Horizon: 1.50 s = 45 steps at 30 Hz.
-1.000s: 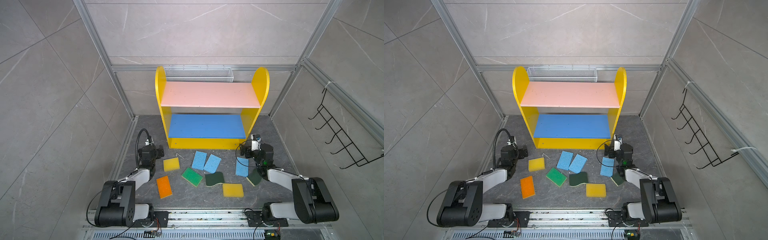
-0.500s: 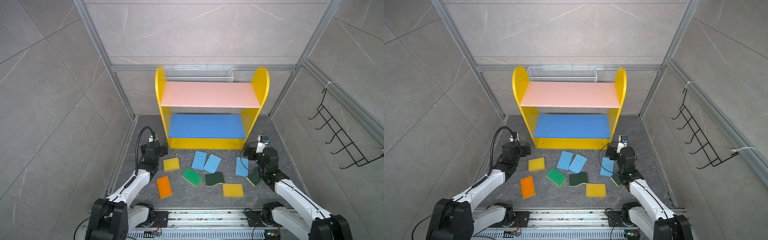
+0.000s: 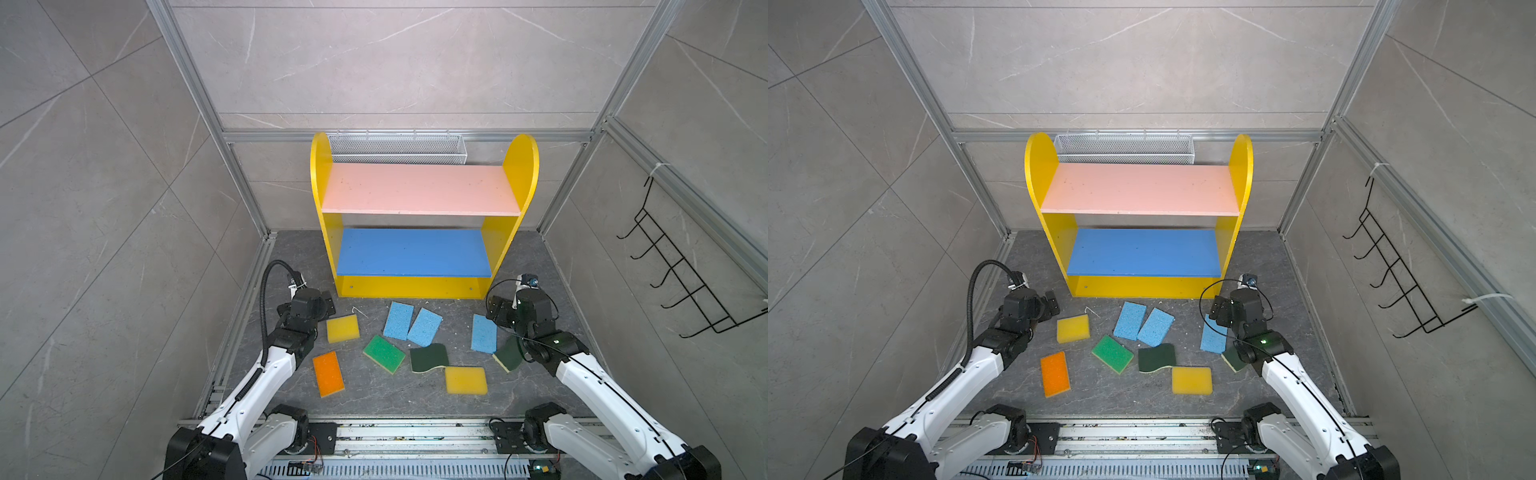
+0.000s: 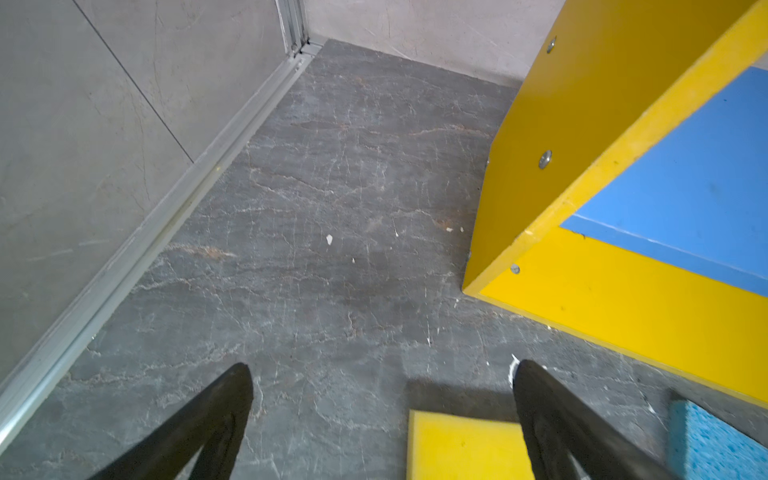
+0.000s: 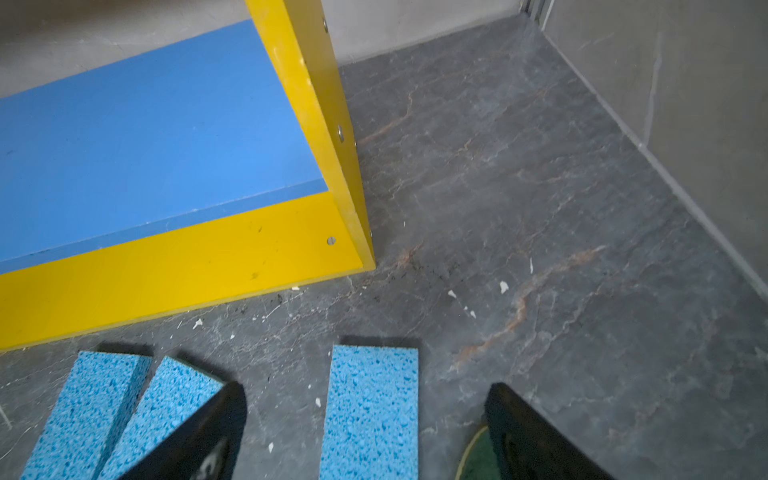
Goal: Place and organize the cleaning sponges onto the shelf
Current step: 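Move the right gripper down over the light-blue sponge while the left arm shifts slightly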
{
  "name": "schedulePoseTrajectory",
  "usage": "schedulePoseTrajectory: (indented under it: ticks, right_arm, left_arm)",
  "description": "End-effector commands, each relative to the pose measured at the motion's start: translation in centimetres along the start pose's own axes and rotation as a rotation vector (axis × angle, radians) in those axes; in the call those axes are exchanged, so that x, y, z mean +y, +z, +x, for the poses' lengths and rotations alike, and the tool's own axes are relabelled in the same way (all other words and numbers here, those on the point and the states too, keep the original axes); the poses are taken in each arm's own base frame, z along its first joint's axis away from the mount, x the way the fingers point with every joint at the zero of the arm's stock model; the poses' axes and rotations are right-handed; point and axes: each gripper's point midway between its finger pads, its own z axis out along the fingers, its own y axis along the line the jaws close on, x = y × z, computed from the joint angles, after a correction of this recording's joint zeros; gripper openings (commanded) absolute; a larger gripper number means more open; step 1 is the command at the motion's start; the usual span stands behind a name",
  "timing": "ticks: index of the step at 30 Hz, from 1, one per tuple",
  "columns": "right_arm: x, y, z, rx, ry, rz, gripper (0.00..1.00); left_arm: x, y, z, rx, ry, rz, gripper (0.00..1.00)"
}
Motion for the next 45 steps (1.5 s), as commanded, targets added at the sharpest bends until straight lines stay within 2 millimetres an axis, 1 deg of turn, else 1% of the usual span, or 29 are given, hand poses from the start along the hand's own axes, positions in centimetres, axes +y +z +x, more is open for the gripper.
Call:
schedulePoseTrajectory:
  ticks: [1, 5, 8, 11, 15, 22, 27, 33, 39, 45]
  right_arm:
    - [0.4, -0.5, 1.3, 0.084, 0.059, 0.009, 0.92]
    - [1.1, -0.1, 2.7, 0.116, 0.076, -0.008, 0.92]
    - [1.0, 0.7, 4.2, 0.160, 0.083, 0.012, 0.92]
    - [0.5, 1.6, 5.2, 0.160, 0.090, 0.028, 0.93]
    - [0.9, 2.9, 6.3, 0.223, 0.072, 0.035, 0.93]
    - [1.0, 4.2, 7.1, 0.269, 0.052, 0.063, 0.94]
    - [1.2, 5.4, 8.5, 0.330, 0.053, 0.071, 0.94]
    - [0.6, 5.9, 9.0, 0.350, 0.041, 0.114, 0.96]
    - [0.9, 6.9, 9.8, 0.411, 0.031, 0.126, 0.99]
    - [0.0, 7.1, 10.4, 0.424, 0.051, 0.176, 0.99]
  left_arm:
    - [-0.1, -1.2, -0.2, 0.013, -0.043, 0.018, 1.00]
    - [-0.4, -1.9, 0.2, 0.033, -0.024, 0.038, 1.00]
    - [-0.6, -2.2, 0.7, 0.064, -0.015, 0.047, 1.00]
    - [-0.7, -2.4, 1.3, 0.072, -0.006, 0.054, 1.00]
    - [-0.8, -2.6, 1.9, 0.076, -0.021, 0.065, 1.00]
    - [-1.3, -2.7, 2.8, 0.116, -0.015, 0.084, 1.00]
    - [-1.2, -2.8, 2.5, 0.127, 0.002, 0.071, 0.99]
    - [-1.1, -3.1, 2.6, 0.150, 0.004, 0.063, 1.00]
    - [-0.8, -3.1, 3.1, 0.158, -0.007, 0.050, 1.00]
    - [-0.5, -3.1, 3.3, 0.170, -0.004, 0.034, 1.00]
